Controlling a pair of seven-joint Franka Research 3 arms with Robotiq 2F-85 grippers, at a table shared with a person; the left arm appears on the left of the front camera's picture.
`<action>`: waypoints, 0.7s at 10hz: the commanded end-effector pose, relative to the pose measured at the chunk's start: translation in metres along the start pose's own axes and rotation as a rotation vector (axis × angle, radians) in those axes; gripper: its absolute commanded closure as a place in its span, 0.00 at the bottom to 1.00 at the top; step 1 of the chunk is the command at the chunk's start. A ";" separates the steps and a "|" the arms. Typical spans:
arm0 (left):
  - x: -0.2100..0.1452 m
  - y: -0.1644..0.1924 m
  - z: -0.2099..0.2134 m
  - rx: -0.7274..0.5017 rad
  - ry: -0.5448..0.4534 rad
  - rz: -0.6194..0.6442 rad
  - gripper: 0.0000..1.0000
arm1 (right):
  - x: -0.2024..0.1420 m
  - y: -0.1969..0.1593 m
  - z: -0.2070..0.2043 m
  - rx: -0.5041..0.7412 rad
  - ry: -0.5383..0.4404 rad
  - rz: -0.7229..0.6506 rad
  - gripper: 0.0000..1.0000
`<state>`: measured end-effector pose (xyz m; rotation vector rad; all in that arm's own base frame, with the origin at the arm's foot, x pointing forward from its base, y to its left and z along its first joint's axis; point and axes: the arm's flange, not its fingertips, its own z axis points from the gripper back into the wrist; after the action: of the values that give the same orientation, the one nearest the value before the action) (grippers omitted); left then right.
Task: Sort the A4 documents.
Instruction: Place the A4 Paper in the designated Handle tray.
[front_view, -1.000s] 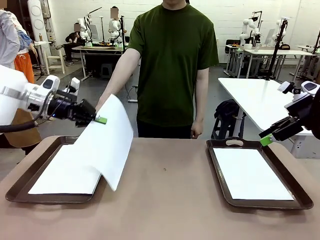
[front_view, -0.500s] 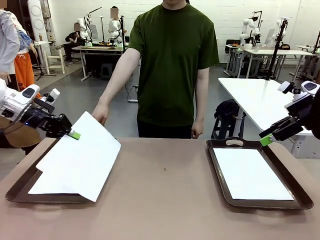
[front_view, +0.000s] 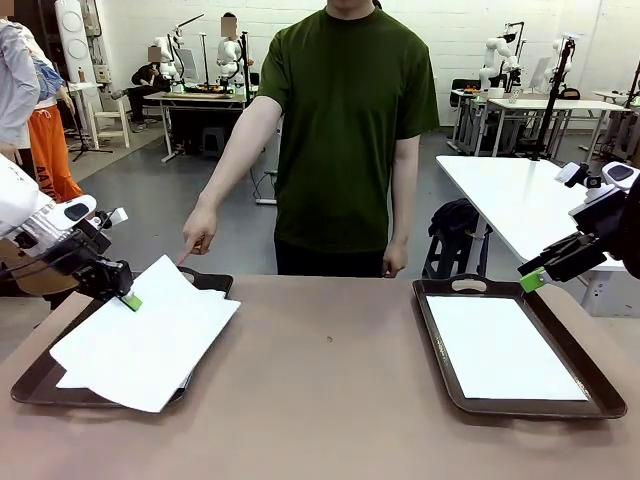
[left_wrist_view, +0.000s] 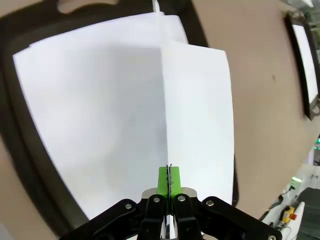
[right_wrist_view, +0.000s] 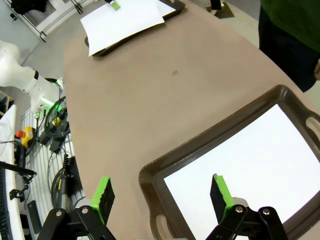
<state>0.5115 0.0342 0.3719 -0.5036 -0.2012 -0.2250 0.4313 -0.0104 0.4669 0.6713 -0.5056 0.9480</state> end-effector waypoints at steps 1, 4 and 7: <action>0.013 0.011 0.011 0.072 -0.038 0.031 0.99 | -0.001 0.000 -0.001 -0.001 0.005 0.009 0.00; 0.019 0.023 0.012 0.129 -0.107 0.071 0.99 | -0.001 0.000 -0.001 -0.001 0.005 0.009 0.00; 0.017 0.026 0.003 0.104 -0.119 0.116 0.99 | -0.001 0.000 -0.001 -0.001 0.005 0.009 0.00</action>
<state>0.5334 0.0599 0.3706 -0.4129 -0.2935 -0.1066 0.4313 -0.0104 0.4669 0.6713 -0.5056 0.9479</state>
